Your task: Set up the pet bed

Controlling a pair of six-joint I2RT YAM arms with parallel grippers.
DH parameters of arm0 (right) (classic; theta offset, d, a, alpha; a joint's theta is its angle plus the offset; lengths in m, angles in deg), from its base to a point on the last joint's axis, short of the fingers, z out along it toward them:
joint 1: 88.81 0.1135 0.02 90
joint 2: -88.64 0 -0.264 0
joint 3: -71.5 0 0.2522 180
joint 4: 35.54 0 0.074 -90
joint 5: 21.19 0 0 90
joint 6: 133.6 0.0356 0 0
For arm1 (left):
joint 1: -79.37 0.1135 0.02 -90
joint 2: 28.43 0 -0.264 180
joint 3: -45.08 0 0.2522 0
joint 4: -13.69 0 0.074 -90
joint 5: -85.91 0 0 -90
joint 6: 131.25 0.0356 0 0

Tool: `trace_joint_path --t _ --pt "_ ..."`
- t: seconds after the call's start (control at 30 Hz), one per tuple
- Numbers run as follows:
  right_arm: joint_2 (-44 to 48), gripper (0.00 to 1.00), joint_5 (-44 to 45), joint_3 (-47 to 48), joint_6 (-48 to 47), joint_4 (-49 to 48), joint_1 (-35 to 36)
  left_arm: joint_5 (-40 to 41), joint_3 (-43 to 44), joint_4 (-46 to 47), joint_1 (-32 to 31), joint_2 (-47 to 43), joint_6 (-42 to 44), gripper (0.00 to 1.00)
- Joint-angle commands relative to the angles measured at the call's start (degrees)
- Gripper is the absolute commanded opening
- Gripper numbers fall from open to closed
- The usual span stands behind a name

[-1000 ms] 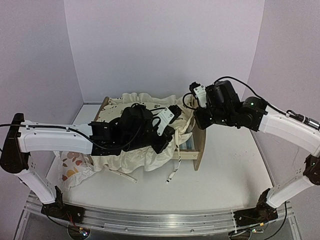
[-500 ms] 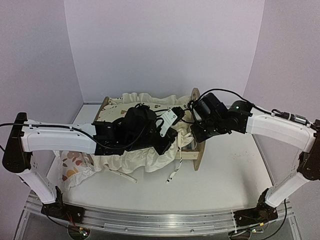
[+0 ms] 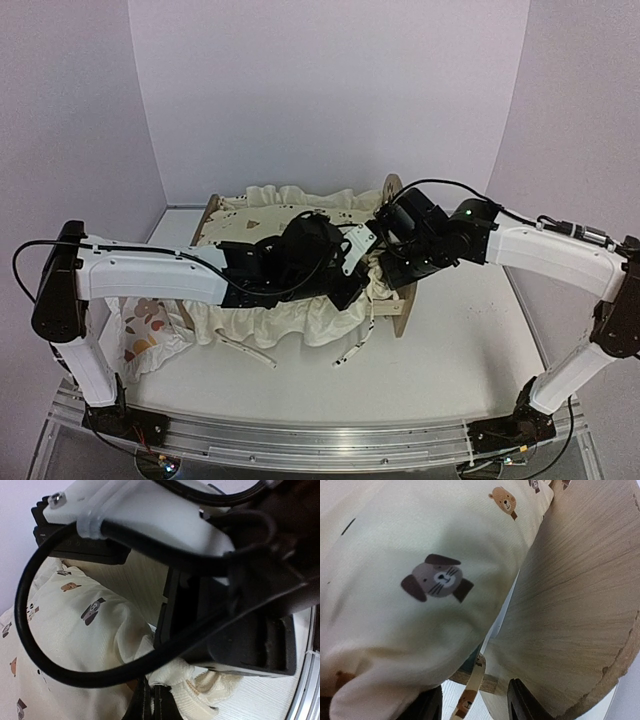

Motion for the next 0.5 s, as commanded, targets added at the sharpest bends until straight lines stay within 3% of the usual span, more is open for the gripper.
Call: trace_joint_path --t 0.0,0.47 --pt "6.24 0.49 0.44 0.00 1.95 4.41 -0.49 2.53 6.70 0.51 1.02 3.28 -0.65 0.00" --pt "12.78 0.53 3.01 -2.92 1.98 3.99 -0.51 4.82 17.53 -2.81 4.04 12.19 -0.25 0.00"
